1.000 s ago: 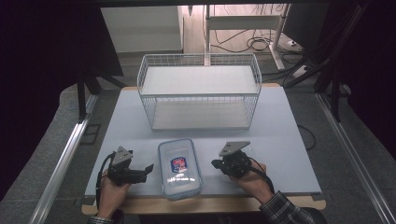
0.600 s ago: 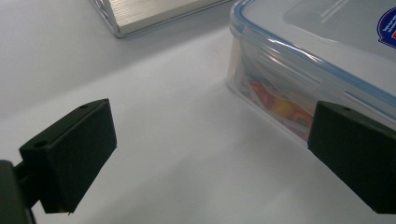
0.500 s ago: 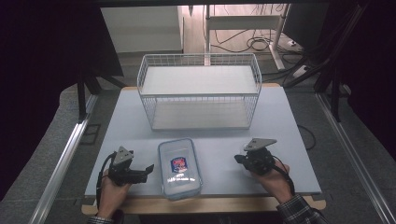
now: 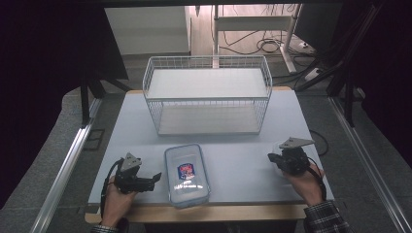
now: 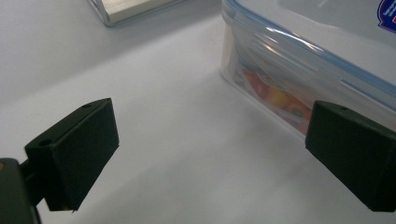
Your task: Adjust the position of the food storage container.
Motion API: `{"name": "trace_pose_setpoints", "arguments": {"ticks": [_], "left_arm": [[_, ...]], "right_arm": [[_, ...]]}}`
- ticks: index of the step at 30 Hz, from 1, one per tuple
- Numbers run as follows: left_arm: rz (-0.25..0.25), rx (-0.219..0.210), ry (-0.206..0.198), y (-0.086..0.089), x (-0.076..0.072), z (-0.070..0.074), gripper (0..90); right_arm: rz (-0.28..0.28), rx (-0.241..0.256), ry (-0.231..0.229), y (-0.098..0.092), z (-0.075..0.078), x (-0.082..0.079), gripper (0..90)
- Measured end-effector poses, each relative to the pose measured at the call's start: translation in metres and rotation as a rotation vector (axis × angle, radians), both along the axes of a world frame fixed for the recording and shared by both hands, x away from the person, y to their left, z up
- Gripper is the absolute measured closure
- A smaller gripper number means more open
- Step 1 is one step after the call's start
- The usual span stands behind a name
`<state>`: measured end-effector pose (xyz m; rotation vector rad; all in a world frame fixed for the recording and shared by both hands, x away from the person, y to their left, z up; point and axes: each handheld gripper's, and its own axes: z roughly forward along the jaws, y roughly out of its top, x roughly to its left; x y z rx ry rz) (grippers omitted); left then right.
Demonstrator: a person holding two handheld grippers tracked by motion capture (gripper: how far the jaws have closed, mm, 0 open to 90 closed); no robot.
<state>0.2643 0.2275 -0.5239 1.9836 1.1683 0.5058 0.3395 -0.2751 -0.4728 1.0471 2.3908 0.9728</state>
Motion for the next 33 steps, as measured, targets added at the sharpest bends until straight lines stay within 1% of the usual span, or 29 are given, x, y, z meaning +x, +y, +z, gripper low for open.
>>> {"name": "trace_pose_setpoints", "arguments": {"ticks": [2, 3, 4, 5, 6, 7, 8, 9, 10, 11, 12, 13, 14, 15, 16, 17, 18, 19, 20, 21, 24, 28, 30, 31, 32, 33], "left_arm": [[-0.008, 0.017, 0.019, -0.001, -0.001, 0.002, 3.0], [-0.019, 0.019, 0.018, 0.0, -0.002, 0.003, 3.0], [-0.021, 0.027, 0.021, 0.0, -0.004, 0.004, 4.6], [-0.032, 0.03, 0.026, 0.001, -0.006, 0.006, 8.9], [-0.051, 0.034, 0.033, 0.001, -0.01, 0.007, 8.9], [-0.074, 0.034, 0.04, 0.001, -0.012, 0.007, 21.6], [-0.121, 0.035, 0.056, 0.0, -0.016, 0.007, 30.6], [-0.206, 0.052, 0.083, -0.004, -0.023, 0.006, 40.3], [-0.249, 0.062, 0.107, -0.007, -0.025, 0.005, 51.1], [-0.249, 0.062, 0.107, -0.007, -0.025, 0.005, 59.0], [-0.291, 0.077, 0.128, -0.011, -0.027, 0.004, 66.6], [-0.323, 0.09, 0.14, -0.016, -0.029, 0.003, 66.6], [-0.373, 0.106, 0.162, -0.024, -0.033, 0.002, 76.6], [-0.396, 0.098, 0.169, -0.027, -0.034, 0.003, 80.4], [-0.396, 0.098, 0.169, -0.027, -0.034, 0.003, 84.0], [-0.417, 0.074, 0.175, -0.029, -0.034, 0.003, 86.9], [-0.442, 0.043, 0.18, -0.032, -0.035, 0.004, 88.7], [-0.455, 0.033, 0.182, -0.036, -0.036, 0.005, 88.7], [-0.458, 0.044, 0.186, -0.04, -0.036, 0.005, 89.7], [-0.466, 0.052, 0.187, -0.044, -0.036, 0.005, 89.7], [-0.491, 0.036, 0.185, -0.055, -0.036, 0.005, 89.6], [-0.517, 0.031, 0.176, -0.074, -0.032, 0.005, 89.7], [-0.522, 0.02, 0.171, -0.086, -0.029, 0.005, 89.6], [-0.532, 0.005, 0.167, -0.1, -0.025, 0.004, 89.6], [-0.537, 0.0, 0.163, -0.108, -0.023, 0.004, 89.6], [-0.537, 0.0, 0.163, -0.108, -0.023, 0.004, 89.6]], "right_arm": [[-0.013, 0.006, 0.001, -0.003, 0.0, 0.001, 89.2], [-0.016, 0.007, -0.001, -0.003, 0.0, 0.0, 88.4], [-0.018, 0.007, -0.008, -0.003, 0.001, 0.0, 87.6], [-0.016, 0.012, -0.021, -0.002, 0.003, -0.002, 86.4], [-0.016, 0.012, -0.021, -0.002, 0.003, -0.002, 86.4], [-0.01, 0.021, -0.035, 0.0, 0.006, -0.005, 85.9], [-0.003, 0.024, -0.04, 0.001, 0.006, -0.007, 86.0], [0.001, 0.027, -0.042, 0.002, 0.007, -0.009, 85.9], [0.006, 0.028, -0.042, 0.003, 0.007, -0.01, 86.0], [0.006, 0.028, -0.042, 0.003, 0.007, -0.01, 86.0], [0.012, 0.034, -0.044, 0.005, 0.007, -0.013, 85.9], [0.012, 0.034, -0.044, 0.005, 0.007, -0.013, 85.9], [0.023, 0.036, -0.045, 0.007, 0.007, -0.017, 86.0], [0.029, 0.039, -0.049, 0.009, 0.007, -0.018, 86.0], [0.029, 0.039, -0.049, 0.009, 0.007, -0.018, 86.0], [0.042, 0.041, -0.043, 0.011, 0.008, -0.022, 86.3], [0.047, 0.045, -0.038, 0.012, 0.008, -0.023, 86.7], [0.047, 0.045, -0.038, 0.012, 0.008, -0.023, 86.7], [0.062, 0.039, -0.027, 0.015, 0.007, -0.026, 87.4], [0.062, 0.039, -0.027, 0.015, 0.007, -0.026, 87.4], [0.083, 0.045, -0.018, 0.019, 0.007, -0.029, 87.8], [0.1, 0.057, -0.006, 0.023, 0.006, -0.034, 88.2], [0.11, 0.057, 0.001, 0.026, 0.005, -0.035, 88.6], [0.117, 0.048, 0.004, 0.028, 0.002, -0.035, 88.9], [0.121, 0.048, 0.01, 0.03, 0.001, -0.034, 88.9], [0.121, 0.048, 0.01, 0.03, 0.001, -0.034, 88.9]]}}
